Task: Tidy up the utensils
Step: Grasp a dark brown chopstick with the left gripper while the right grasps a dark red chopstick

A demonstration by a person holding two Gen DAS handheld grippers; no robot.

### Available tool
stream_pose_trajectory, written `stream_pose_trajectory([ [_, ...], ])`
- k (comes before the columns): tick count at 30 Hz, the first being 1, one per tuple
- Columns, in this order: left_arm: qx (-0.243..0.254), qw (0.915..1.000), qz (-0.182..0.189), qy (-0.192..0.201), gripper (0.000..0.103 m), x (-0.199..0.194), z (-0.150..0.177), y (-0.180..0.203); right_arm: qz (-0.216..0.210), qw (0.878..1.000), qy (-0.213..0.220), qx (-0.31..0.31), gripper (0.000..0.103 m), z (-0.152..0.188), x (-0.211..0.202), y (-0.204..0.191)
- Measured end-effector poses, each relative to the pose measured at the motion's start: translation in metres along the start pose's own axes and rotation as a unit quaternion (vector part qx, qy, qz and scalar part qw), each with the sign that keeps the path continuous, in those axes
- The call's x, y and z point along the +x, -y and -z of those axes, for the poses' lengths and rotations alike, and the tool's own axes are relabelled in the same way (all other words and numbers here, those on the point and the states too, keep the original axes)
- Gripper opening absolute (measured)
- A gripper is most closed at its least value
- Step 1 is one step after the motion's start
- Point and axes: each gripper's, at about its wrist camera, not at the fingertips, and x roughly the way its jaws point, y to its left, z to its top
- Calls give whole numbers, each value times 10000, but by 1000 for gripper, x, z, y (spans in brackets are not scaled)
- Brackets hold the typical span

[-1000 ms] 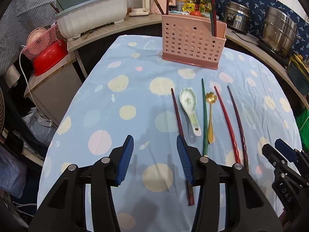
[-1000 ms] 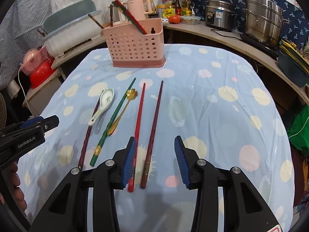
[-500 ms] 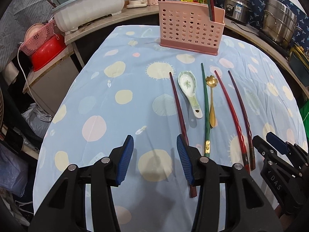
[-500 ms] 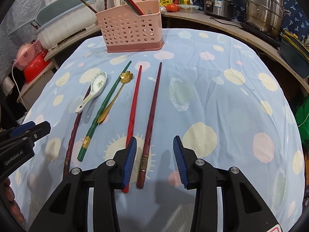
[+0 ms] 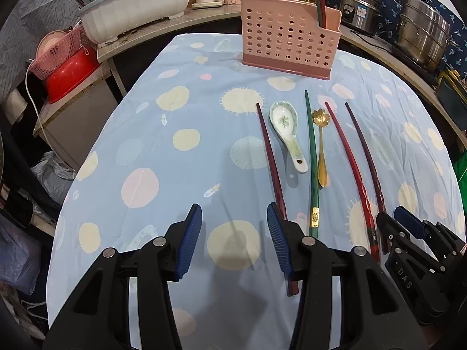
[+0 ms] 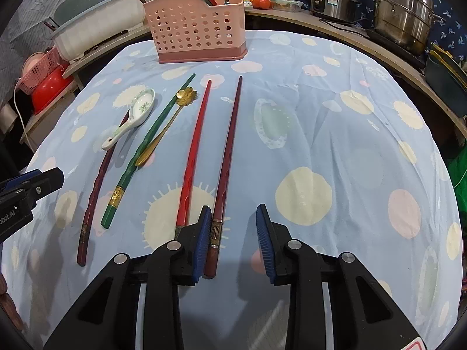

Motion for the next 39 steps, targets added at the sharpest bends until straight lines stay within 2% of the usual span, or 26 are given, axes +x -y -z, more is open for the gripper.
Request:
stream_pose_trajectory([
  [8,114,9998,134,-93,44,2,11,8,58,10000,20,-37,27,10,-7,6],
  [17,199,9987,394,-253,44,10,23,19,34,10000,-3,56,13,14,-10,15],
  [24,130,9983,471,-314,45,13,31,12,10,10000,-18,86,9,17,-12,17],
  [39,99,9976,584,-369,45,10,40,9,-110,9997,-33,204,10,20,-14,20],
])
